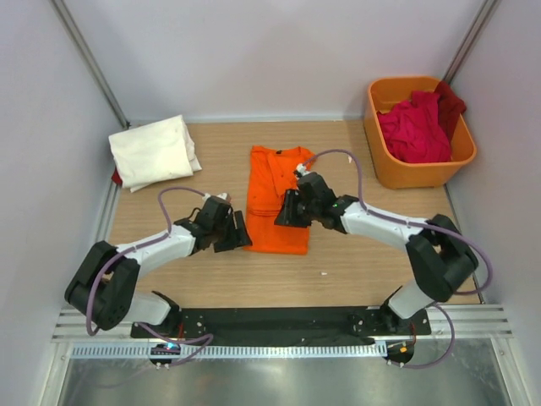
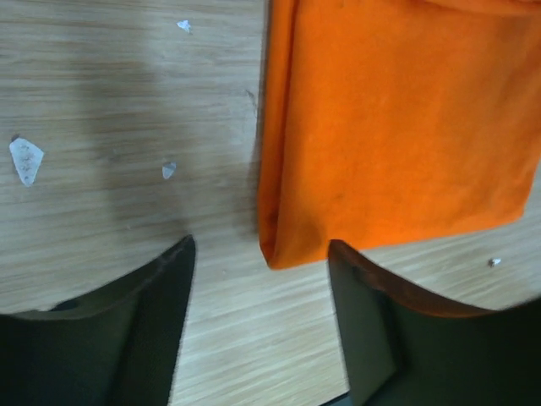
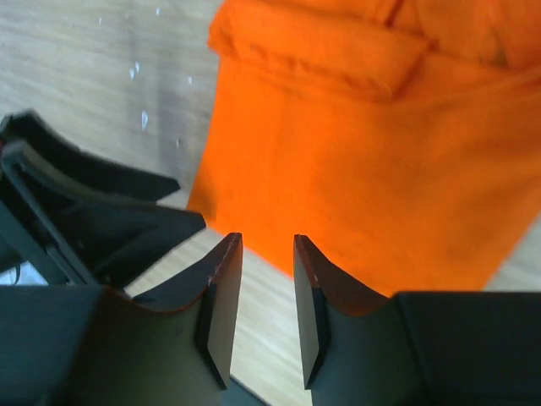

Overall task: Fold and stack the t-shirts
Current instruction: Fold the tshirt

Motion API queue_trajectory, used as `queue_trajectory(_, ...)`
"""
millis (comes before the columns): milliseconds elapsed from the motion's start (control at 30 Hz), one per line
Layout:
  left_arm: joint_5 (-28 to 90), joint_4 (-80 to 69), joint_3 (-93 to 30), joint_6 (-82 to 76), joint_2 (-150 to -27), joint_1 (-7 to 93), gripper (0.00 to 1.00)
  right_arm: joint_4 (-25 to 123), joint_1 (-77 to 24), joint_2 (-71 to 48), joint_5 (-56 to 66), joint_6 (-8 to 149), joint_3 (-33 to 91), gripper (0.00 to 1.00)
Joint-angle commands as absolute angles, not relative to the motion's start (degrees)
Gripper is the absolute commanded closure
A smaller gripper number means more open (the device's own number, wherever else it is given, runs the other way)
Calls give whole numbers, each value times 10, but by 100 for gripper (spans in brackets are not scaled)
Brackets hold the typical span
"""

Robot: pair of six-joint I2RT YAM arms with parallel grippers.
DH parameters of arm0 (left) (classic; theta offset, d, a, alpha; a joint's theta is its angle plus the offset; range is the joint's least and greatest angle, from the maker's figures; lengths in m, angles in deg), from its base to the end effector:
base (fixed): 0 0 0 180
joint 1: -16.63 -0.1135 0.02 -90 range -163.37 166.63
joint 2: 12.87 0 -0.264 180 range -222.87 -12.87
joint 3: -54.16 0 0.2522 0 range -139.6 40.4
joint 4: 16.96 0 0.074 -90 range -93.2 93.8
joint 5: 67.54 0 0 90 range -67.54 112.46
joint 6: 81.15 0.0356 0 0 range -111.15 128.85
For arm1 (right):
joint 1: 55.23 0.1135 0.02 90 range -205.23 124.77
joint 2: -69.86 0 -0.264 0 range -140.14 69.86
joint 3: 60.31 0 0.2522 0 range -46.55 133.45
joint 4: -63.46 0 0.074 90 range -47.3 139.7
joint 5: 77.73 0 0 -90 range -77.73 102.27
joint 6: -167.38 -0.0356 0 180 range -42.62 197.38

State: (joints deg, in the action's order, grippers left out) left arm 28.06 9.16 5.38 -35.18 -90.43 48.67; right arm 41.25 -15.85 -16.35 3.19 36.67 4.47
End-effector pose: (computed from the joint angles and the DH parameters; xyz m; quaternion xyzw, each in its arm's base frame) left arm 0.2076 -0.1340 0.1604 -0.0848 0.9486 -0.2223 0.2085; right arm 0.2409 0.2050 0.2094 -0.0205 0.9167 0.3082 0.2536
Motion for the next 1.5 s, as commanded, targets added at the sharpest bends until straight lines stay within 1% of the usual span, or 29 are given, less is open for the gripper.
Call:
queue_trajectory(0, 255, 74, 38, -363, -940, 489, 39, 417, -157, -231, 45, 400, 112, 64)
queue_trajectory(33, 256, 74, 38, -365, -947, 489, 44, 411, -157, -253, 45, 406, 142, 66)
queue_trajectory(67, 255, 75, 38, -367, -952, 489, 56, 406, -157, -288, 46, 411, 159, 67)
queue_trajectory(133, 252, 75, 42, -367, -960, 489, 70, 387, -157, -325, 51, 427, 202, 69)
queue_trajectory(167, 250, 74, 44, -365, -961, 489, 81, 383, -157, -353, 52, 430, 213, 69)
queue_trajectory(300, 244, 77, 54, -359, -956, 489, 98, 371, -157, -398, 62, 447, 255, 71)
queue_trajectory(367, 237, 80, 58, -354, -955, 489, 100, 358, -157, -413, 72, 455, 277, 71)
queue_trajectory(500, 232, 76, 66, -352, -969, 489, 100, 351, -158, -441, 81, 465, 303, 71)
queue_trajectory(600, 236, 66, 71, -350, -977, 489, 100, 327, -161, -463, 104, 486, 347, 71)
queue_trajectory(667, 238, 63, 74, -350, -977, 489, 100, 293, -170, -491, 121, 502, 404, 71)
queue_trajectory(700, 237, 62, 74, -349, -977, 489, 100, 280, -174, -502, 160, 517, 427, 71)
queue_trajectory(867, 239, 58, 76, -348, -979, 488, 100, 184, -208, -591, 244, 565, 613, 71)
queue_trajectory(900, 240, 56, 77, -347, -980, 489, 100, 171, -219, -593, 239, 569, 636, 70)
queue_trajectory(933, 240, 54, 78, -347, -982, 489, 100, 160, -224, -592, 232, 575, 664, 67)
queue_trajectory(1000, 242, 51, 77, -346, -986, 489, 100, 166, -229, -556, 223, 580, 665, 62)
queue_trajectory(1033, 242, 50, 77, -346, -989, 489, 100, 175, -230, -536, 216, 583, 650, 55)
queue_trajectory(1067, 243, 48, 77, -345, -991, 489, 100, 178, -229, -519, 211, 584, 638, 50)
queue_trajectory(1100, 244, 46, 77, -345, -993, 489, 100, 180, -229, -478, 205, 583, 624, 46)
queue_trajectory(1133, 247, 44, 77, -344, -995, 489, 100, 184, -230, -456, 196, 579, 581, 38)
queue_trajectory(1167, 247, 41, 77, -343, -997, 489, 100, 187, -231, -435, 189, 569, 554, 34)
queue_trajectory(1200, 248, 41, 76, -343, -1002, 489, 100, 201, -231, -380, 182, 561, 523, 30)
queue_trajectory(1233, 250, 40, 75, -342, -1003, 489, 100, 215, -241, -355, 151, 550, 443, 28)
queue_trajectory(1267, 250, 37, 75, -342, -1005, 489, 100, 231, -246, -321, 133, 521, 396, 26)
queue_trajectory(1300, 252, 36, 74, -342, -1008, 489, 100, 272, -253, -267, 100, 509, 304, 23)
queue_trajectory(1367, 255, 32, 74, -341, -1010, 489, 100, 303, -264, -212, 66, 477, 220, 20)
queue_trajectory(1400, 256, 31, 74, -340, -1011, 489, 100, 316, -264, -190, 62, 470, 152, 17)
queue_trajectory(1433, 258, 28, 75, -340, -1013, 489, 100, 325, -264, -148, 46, 462, 118, 16)
queue_trajectory(1467, 259, 27, 76, -340, -1013, 489, 100, 334, -263, -132, 41, 445, 87, 15)
